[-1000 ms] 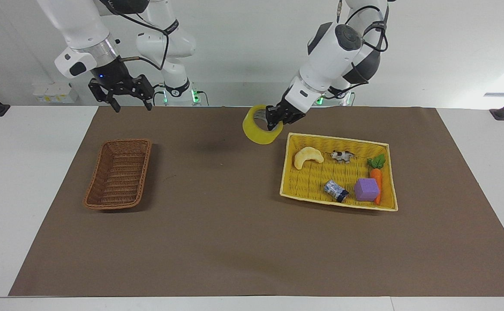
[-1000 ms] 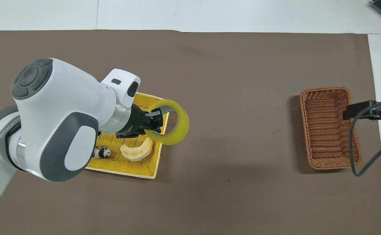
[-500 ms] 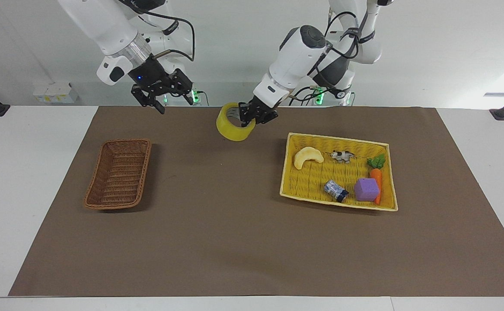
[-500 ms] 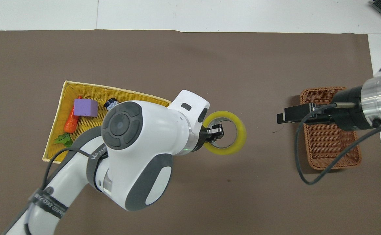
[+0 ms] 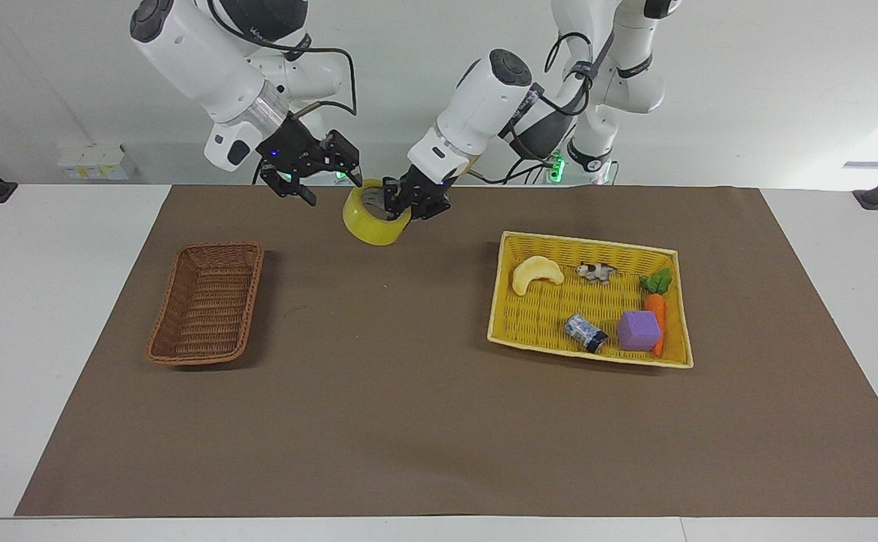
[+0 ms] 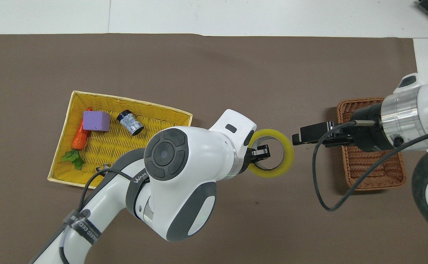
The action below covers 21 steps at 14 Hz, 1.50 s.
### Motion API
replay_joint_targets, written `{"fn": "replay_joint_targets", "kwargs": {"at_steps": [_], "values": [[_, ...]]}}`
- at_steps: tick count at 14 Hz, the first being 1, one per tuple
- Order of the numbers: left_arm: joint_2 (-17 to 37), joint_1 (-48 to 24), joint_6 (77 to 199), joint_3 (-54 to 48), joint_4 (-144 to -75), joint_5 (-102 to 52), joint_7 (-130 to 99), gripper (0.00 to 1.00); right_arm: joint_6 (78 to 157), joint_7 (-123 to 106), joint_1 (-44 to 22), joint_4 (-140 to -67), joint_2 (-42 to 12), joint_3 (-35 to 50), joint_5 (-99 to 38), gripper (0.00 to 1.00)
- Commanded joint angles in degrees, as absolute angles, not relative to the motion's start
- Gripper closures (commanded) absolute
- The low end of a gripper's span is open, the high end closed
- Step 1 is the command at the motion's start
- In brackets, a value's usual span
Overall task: Move tape to another basket
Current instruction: 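Grasp the tape rim with the right gripper and release the left gripper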
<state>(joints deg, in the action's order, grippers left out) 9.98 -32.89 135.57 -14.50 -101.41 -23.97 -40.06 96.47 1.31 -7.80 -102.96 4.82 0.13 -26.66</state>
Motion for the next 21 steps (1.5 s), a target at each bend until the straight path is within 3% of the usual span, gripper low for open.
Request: {"fn": "replay_joint_targets", "kwargs": {"at_steps": [1, 6, 7, 8, 10, 11, 12, 16, 21], "values": [[10.2, -35.0, 137.2, -13.7, -99.7, -25.1, -41.6, 1.0, 99.7, -1.1, -7.3, -105.2, 5.4, 0.4, -28.6, 0.0], [9.3, -35.3, 137.1, -15.2, -97.0, -25.0, -42.4, 1.0, 100.4, -3.0, -7.2, -106.3, 5.4, 0.4, -28.6, 0.0], [9.3, -35.3, 137.1, -15.3, -96.4, -25.0, -42.9, 1.0, 100.3, -4.2, -6.9, -106.3, 5.4, 0.4, -28.6, 0.11], [9.4, -35.3, 137.1, -15.3, -96.2, -25.0, -43.0, 1.0, 99.6, -5.2, -6.5, -106.2, 5.3, 0.4, -28.6, 0.6], [9.0, -35.2, 137.1, -15.3, -96.2, -25.0, -42.4, 1.0, 99.2, -4.8, -5.9, -106.1, 5.3, 0.4, -28.6, 1.0], [9.0, -35.2, 137.1, -15.3, -96.2, -24.5, -41.8, 0.81, 99.1, -4.2, -5.9, -106.0, 5.3, 0.4, -28.6, 1.0], [9.1, -34.9, 137.4, -15.3, -96.2, -24.4, -41.8, 0.01, 98.8, -3.2, -5.9, -106.1, 5.3, 0.4, -28.5, 1.0], [5.3, -33.3, 134.3, -14.8, -97.0, -25.3, -42.4, 0.0, 98.7, -2.8, -5.9, -106.0, 5.3, 0.4, -27.8, 1.0], [3.1, -25.7, 118.5, -14.6, -96.3, -24.3, -36.8, 0.0, 96.5, -2.9, -4.0, -106.6, 5.8, 0.0, -25.1, 1.0]]}}
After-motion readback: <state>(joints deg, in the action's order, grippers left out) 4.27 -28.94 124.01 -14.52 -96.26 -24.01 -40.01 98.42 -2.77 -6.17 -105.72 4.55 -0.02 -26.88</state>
